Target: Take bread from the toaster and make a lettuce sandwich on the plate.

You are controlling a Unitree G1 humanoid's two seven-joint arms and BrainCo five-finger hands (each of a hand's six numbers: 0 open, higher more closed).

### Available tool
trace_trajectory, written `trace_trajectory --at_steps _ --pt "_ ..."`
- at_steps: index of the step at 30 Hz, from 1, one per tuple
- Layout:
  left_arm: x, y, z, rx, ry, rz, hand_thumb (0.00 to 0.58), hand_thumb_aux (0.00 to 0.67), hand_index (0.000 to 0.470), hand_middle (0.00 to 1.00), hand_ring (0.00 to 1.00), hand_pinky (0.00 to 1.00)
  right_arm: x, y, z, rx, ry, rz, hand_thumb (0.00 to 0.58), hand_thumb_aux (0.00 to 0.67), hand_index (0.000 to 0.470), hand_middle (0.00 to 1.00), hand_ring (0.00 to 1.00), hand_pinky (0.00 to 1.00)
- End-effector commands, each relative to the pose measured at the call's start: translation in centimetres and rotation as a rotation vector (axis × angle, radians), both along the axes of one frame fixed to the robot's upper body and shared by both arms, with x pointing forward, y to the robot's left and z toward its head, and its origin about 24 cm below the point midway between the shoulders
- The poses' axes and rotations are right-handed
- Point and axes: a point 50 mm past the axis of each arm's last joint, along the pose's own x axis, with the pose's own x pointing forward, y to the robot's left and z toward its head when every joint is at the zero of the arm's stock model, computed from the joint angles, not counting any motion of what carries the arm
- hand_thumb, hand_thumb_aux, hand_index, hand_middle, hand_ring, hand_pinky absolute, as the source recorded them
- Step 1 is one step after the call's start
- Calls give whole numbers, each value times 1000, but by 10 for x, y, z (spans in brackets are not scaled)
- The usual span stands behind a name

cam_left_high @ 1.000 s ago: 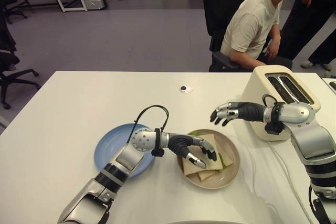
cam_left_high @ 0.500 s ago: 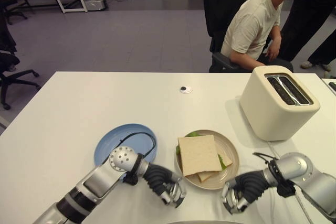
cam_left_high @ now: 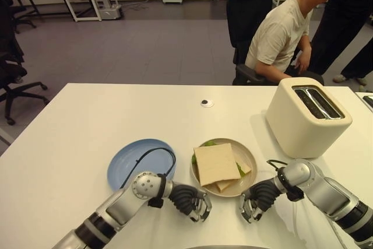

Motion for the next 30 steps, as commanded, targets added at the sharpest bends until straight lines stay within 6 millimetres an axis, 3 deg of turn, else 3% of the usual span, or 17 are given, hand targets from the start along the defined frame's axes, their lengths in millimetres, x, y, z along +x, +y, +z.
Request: trace_trajectory --at_steps 1,5,12,19,23,26,29,30 --pt "31 -5 -6 6 -116 40 580 670 470 1000 1000 1000 9 -7 -13 -42 0 -131 580 670 470 1000 1000 1000" --pt "60 -4 -13 2 -205 106 580 670 470 1000 1000 1000 27 -3 -12 -27 -21 -183 580 670 470 1000 1000 1000" --pt "97 -2 -25 29 -218 208 580 670 470 1000 1000 1000 77 -4 -19 -43 -61 -350 580 670 470 1000 1000 1000" --pt "115 -8 -23 42 -226 250 580 670 470 1000 1000 1000 115 -3 -26 7 -89 -530 580 670 470 1000 1000 1000" --pt "121 -15 -12 -66 -216 282 580 670 470 1000 1000 1000 120 1 -19 97 -98 -559 580 670 470 1000 1000 1000" --pt "117 -13 2 -211 -190 273 580 670 470 1000 1000 1000 116 4 2 207 -150 -549 580 670 470 1000 1000 1000" --pt "102 -7 38 -469 -152 270 580 670 470 1000 1000 1000 104 3 46 413 -237 -590 580 670 470 1000 1000 1000" --pt "95 -1 53 -547 -149 302 580 670 470 1000 1000 1000 98 3 62 481 -281 -613 549 515 361 1000 1000 1000"
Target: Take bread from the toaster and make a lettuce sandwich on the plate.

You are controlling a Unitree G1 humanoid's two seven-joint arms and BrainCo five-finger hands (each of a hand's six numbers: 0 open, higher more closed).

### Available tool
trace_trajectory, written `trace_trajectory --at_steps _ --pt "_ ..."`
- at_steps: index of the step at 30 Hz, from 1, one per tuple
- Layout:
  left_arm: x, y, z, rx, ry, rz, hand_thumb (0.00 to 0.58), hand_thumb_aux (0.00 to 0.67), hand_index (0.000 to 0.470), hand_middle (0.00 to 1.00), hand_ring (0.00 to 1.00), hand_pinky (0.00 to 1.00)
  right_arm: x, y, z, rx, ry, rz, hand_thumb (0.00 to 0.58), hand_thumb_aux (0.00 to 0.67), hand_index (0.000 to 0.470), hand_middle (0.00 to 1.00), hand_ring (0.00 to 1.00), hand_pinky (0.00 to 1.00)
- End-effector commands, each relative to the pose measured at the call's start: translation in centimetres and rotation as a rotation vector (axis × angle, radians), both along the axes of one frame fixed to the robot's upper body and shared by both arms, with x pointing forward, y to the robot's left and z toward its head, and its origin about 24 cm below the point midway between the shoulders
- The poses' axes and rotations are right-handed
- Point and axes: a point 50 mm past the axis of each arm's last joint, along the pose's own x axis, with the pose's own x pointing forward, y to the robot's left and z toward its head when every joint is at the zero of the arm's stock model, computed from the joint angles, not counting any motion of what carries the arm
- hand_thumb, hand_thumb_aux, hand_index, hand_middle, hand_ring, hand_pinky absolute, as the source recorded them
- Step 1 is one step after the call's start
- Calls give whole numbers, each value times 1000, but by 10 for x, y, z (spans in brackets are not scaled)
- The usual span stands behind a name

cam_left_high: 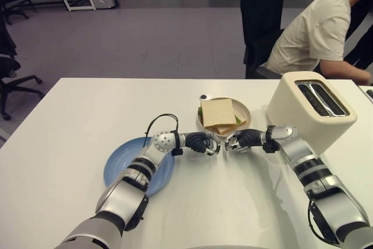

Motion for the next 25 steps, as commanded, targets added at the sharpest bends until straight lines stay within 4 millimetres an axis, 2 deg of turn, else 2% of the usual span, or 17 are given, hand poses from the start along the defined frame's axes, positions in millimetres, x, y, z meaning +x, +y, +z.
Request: trace_trajectory --at_steps 1,2,3,4,5,9,10,13,15,18,25 --pt "-24 23 51 -299 3 61 573 599 420 1000 1000 1000 -19 -5 61 214 -204 -86 212 137 96 1000 1000 1000" --pt "-30 29 62 -356 -6 110 505 428 300 1000 1000 1000 -23 -4 74 266 -278 -136 0 0 0 1000 1000 1000" --pt "-34 34 72 -417 -16 182 0 0 0 0 0 0 -28 -2 85 329 -341 -202 0 0 0 714 714 714" --pt "-37 40 81 -495 -28 285 0 0 0 0 0 0 -36 -2 95 380 -416 -280 0 0 0 59 59 59" --pt "-41 45 88 -577 -33 390 0 0 0 0 0 0 -44 -3 101 406 -489 -348 0 0 0 0 0 0" --pt "-78 65 94 -791 -133 779 0 0 0 0 0 0 -70 -7 109 442 -774 -626 0 0 0 0 0 0" --pt "-88 68 94 -815 -147 851 0 0 0 0 0 0 -77 -5 105 470 -788 -689 0 0 0 0 0 0" --pt "-112 70 81 -786 -152 986 0 0 0 0 0 0 -100 3 85 436 -849 -733 0 0 0 0 0 0" --pt "-116 65 72 -746 -139 998 0 0 0 0 0 0 -106 9 79 430 -877 -741 0 0 0 0 0 0" --pt "-115 60 70 -717 -168 998 0 0 0 0 0 0 -105 17 74 450 -889 -746 0 0 0 0 0 0" --pt "-117 55 65 -700 -197 971 0 0 0 0 0 0 -99 18 68 453 -890 -755 0 0 0 0 0 0"
